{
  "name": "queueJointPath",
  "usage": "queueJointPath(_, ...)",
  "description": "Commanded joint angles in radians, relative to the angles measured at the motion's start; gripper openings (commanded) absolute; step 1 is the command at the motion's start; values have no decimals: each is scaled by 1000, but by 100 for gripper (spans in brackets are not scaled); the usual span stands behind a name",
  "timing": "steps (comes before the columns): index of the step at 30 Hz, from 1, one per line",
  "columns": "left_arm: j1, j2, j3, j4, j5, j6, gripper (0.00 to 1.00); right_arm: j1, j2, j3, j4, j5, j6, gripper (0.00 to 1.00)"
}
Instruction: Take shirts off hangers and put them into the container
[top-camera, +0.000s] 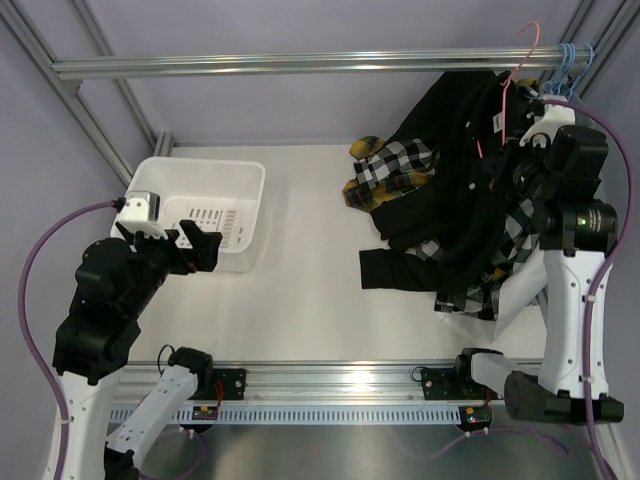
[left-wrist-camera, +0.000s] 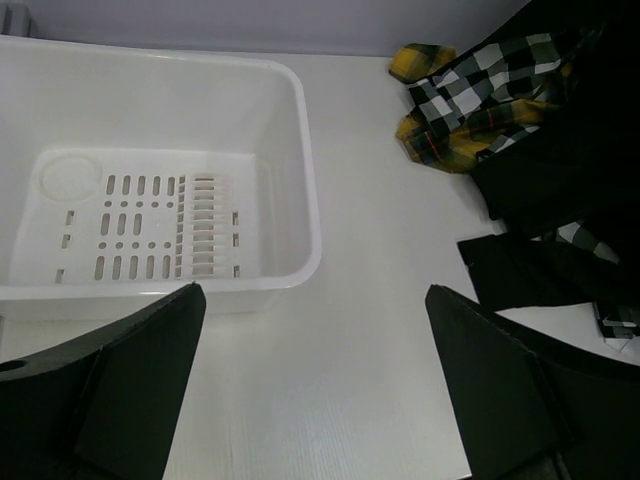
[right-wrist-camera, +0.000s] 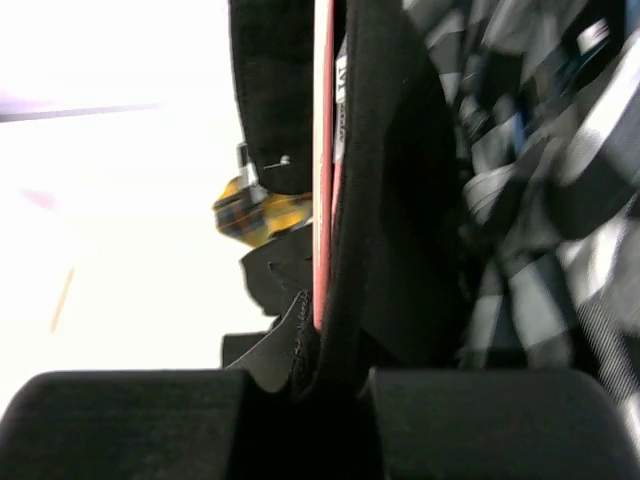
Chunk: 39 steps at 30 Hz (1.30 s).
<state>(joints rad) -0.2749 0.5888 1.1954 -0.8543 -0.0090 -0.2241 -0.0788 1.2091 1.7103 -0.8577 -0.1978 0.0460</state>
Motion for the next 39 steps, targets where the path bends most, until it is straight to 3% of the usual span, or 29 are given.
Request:
queueJointPath(1,-4,54,62,93,75,-61,99,5,-123,-113,132,-138,21,0)
queueJointPath(6,-21,176,136,205,266,-144,99,60,-284,-268,102,-268,6,0)
queueJointPath(9,-81,253,187,288,279,-192,99,126,-351,-288,20,-328,-40,0)
queueJointPath(11,-177,298,222,329,215,-202,99,167,-378,-268,-44,-362,-72,0)
queueJointPath(16,-587,546,456,359,-58,-100,99,238,-375,-251,-136,-494,-78,0)
queueJointPath(18,-699,652,519,396,-146,-80,99,275,-379,-280,-136,-506,-72,0)
queueJointPath(21,-783,738,639,437,-216,-54,99,324,-385,-319,-138,-493,-74,0)
queueJointPath(26,-871,885,782,448,-353,25,99,387,-388,-368,-106,-485,-52,0)
queueJointPath(32,-903,933,754,477,-469,52,93,485,-372,-431,-38,-445,-6,0)
queueJointPath(39,-905,987,753,433,-565,48,68,553,-338,-436,6,-405,5,0)
